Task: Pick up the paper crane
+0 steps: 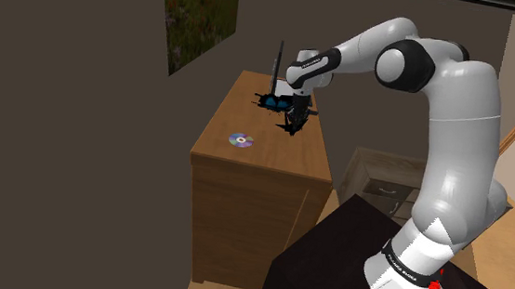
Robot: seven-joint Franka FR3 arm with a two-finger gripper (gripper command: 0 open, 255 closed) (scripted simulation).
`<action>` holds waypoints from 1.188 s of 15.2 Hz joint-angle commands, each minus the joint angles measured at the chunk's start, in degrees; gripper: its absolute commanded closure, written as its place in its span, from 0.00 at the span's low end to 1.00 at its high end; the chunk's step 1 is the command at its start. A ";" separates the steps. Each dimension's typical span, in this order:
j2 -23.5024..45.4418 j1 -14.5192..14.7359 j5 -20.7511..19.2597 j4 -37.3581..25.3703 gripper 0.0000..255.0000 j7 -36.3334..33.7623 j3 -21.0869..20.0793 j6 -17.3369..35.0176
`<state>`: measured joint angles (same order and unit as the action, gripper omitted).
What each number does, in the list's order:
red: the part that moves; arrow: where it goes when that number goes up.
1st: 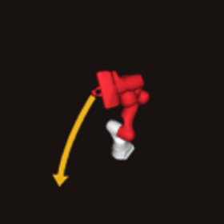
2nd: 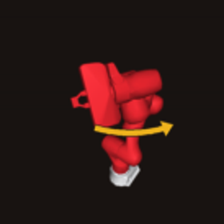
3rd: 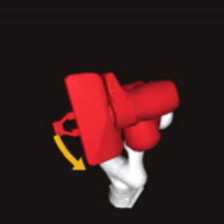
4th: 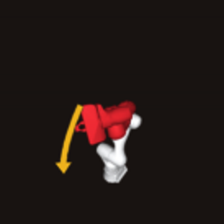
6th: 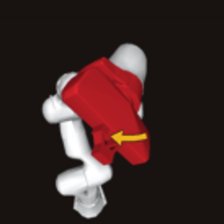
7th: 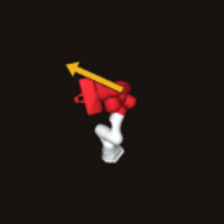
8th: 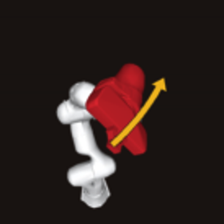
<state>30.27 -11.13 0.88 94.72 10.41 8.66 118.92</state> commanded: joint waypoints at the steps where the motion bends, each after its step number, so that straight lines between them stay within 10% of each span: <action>1: 0.03 -0.01 0.00 0.01 1.00 0.01 0.00 0.01; 18: -4.90 0.23 -0.64 -4.47 1.00 0.07 0.38 -9.35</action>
<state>25.81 -10.92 0.30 90.35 10.47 9.01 110.11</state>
